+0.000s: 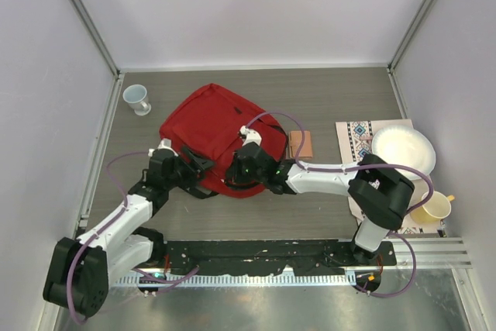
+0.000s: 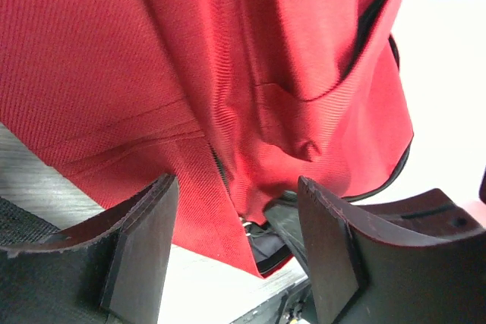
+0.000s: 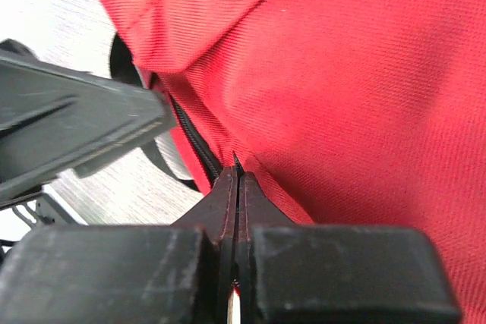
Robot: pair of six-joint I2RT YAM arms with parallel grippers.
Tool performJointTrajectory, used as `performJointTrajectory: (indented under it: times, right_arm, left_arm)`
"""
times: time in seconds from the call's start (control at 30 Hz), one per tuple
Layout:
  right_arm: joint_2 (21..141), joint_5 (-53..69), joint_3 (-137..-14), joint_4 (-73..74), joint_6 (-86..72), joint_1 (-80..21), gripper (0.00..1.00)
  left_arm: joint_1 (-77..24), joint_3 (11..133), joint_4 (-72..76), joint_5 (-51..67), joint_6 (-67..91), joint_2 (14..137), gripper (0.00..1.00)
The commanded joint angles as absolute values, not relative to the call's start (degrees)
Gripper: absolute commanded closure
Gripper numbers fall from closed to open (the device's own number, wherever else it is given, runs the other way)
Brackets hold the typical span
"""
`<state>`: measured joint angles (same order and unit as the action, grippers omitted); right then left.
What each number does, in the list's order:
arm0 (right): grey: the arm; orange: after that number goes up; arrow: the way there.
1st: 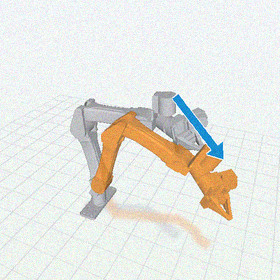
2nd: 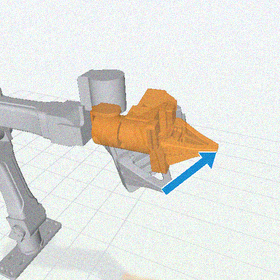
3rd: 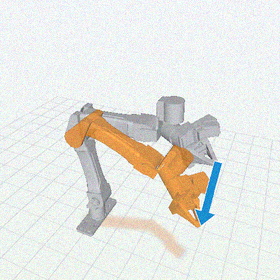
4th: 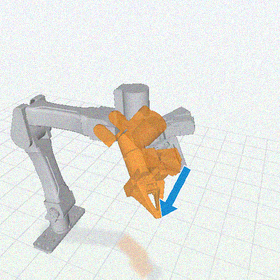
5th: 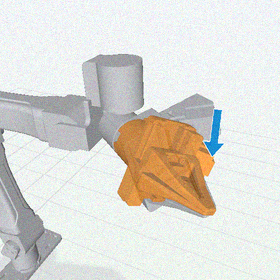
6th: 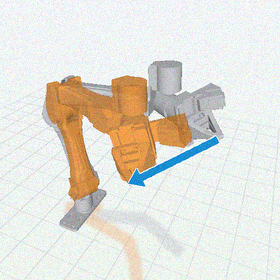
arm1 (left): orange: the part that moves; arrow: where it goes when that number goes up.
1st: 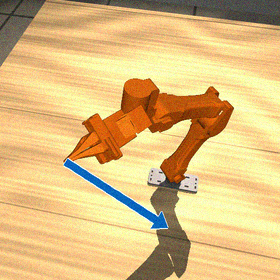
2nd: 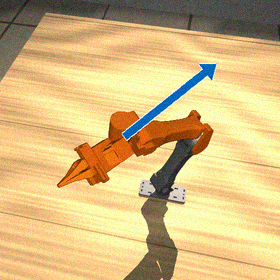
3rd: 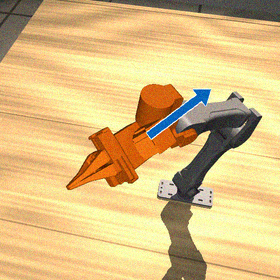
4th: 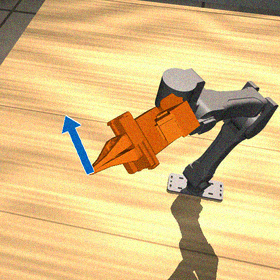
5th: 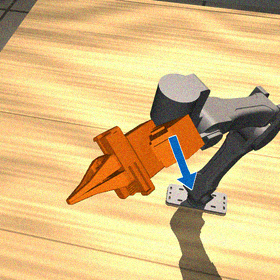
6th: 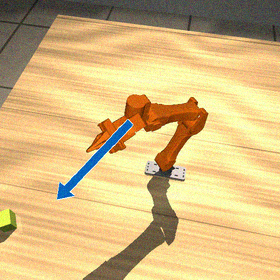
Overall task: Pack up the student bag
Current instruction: Zip the student bag at the center of the board.
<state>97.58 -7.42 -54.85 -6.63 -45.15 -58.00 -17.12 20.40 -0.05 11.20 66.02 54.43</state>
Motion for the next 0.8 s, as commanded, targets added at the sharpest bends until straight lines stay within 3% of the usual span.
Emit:
performJointTrajectory:
  times: [0.0, 0.13, 0.5, 0.6, 0.77]
  right_arm:
    - [92.6, -9.3, -54.1, -10.5, -44.2, -58.8, 0.99]
    - [92.4, -9.1, -54.3, -10.5, -44.0, -58.9, 0.99]
    - [90.3, -8.0, -53.3, -12.1, -43.0, -60.6, 0.99]
    - [89.4, -7.4, -52.6, -12.8, -42.7, -61.2, 0.99]
    - [88.7, -7.5, -51.9, -13.2, -42.2, -61.9, 0.99]
  left_arm:
    - [-18.6, 19.2, 6.4, 14.3, 69.3, 56.8, 0.33]
    - [-19.5, 19.0, 4.3, 12.1, 69.7, 56.9, 0.34]
    - [-20.9, 23.0, 3.1, 8.4, 69.4, 64.2, 0.57]
    - [-21.1, 23.6, 3.2, 8.1, 69.0, 65.6, 0.64]
    - [-21.1, 24.1, 3.3, 7.7, 68.2, 66.9, 0.84]
